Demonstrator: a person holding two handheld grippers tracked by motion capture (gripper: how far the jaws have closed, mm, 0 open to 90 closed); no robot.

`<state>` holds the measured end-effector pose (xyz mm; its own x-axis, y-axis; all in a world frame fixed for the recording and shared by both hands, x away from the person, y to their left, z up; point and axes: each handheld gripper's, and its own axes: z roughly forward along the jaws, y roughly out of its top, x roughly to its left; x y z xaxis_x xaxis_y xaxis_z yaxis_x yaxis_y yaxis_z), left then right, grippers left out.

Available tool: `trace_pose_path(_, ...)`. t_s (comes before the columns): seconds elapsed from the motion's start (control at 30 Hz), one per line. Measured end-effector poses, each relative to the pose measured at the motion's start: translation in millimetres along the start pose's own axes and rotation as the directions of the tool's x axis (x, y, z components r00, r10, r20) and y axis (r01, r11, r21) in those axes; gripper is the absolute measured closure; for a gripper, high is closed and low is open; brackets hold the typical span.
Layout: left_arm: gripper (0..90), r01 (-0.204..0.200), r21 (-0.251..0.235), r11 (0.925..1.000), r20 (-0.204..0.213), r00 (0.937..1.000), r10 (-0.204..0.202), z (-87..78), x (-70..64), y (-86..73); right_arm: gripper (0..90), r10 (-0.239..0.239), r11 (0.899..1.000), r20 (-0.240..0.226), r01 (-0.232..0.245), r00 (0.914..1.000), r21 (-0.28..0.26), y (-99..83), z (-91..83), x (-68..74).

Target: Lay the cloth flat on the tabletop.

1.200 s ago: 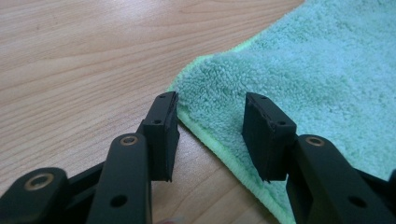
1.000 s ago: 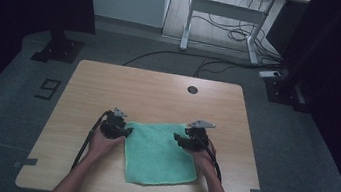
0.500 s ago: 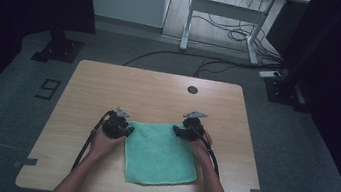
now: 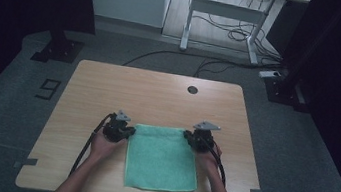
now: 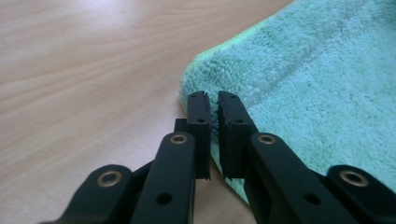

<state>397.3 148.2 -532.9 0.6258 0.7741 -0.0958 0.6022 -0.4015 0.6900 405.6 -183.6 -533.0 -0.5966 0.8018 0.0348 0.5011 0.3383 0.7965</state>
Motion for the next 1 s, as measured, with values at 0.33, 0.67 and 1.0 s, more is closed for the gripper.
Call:
trace_pose_path(0.33,64.7,0.026,-0.024,0.9994,-0.035,0.999,-0.026,-3.0,0.8,8.9,55.7,0.065,0.996,0.058,-0.061,0.9962,-0.064,-22.8,-37.5,-24.4)
trace_pose_path(0.67,62.8,0.044,0.009,0.999,-0.034,0.9985,-0.044,19.3,6.8,25.3,54.8,0.093,0.995,0.051,-0.094,0.9944,0.024,-22.3,-3.8,-37.3)
trace_pose_path(1.0,73.3,-0.018,0.02,0.9996,-0.033,0.9993,0.019,29.4,-4.4,21.1,80.0,0.012,0.999,0.045,-0.015,0.9989,0.051,-19.7,0.8,-23.5)
